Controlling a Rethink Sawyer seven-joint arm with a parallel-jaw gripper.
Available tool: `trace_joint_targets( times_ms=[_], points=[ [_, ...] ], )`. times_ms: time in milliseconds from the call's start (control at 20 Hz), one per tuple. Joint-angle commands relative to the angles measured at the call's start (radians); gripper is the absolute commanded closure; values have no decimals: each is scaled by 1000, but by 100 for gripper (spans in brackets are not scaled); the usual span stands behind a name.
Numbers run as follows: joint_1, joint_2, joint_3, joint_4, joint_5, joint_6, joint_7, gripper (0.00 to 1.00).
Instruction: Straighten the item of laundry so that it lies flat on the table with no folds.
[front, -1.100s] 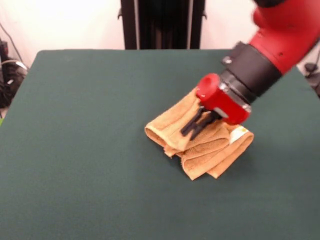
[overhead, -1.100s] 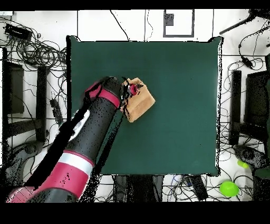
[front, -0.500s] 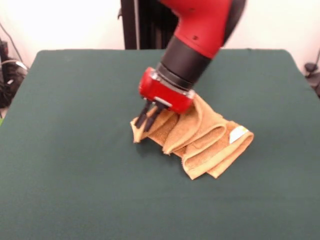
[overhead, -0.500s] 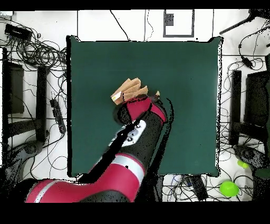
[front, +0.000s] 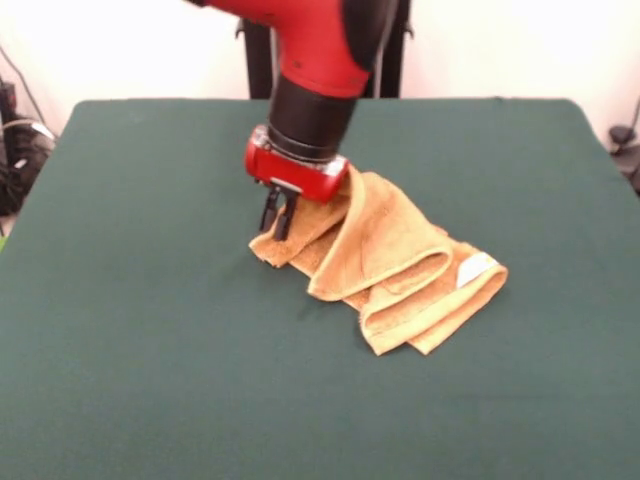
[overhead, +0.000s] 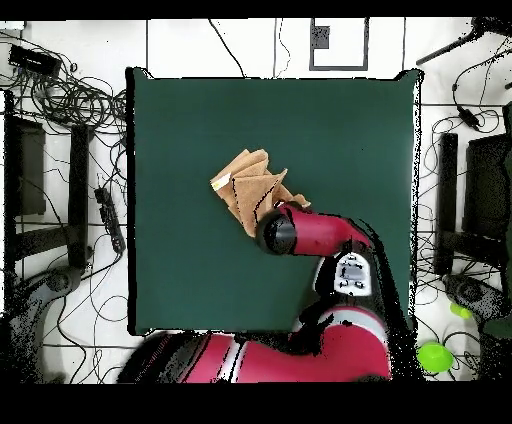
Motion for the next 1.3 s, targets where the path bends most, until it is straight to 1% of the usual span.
trace_joint_targets(
  times_ms=[50,200,350,500,700,850,1100,1300],
  points=[
    [-154,-63,415,341,-63,-146,50,100],
    [-168,-77,431,360,-101,-168,52,100],
    [-160,-90,432,361,-130,-170,43,100],
    [-145,-100,422,359,-202,-207,16,100],
    [-76,-101,349,341,-287,-332,34,100],
    [-31,-101,309,316,-342,-387,29,100],
    [63,-76,225,249,-403,-433,16,100],
    [77,-50,214,204,-441,-426,8,100]
  ],
)
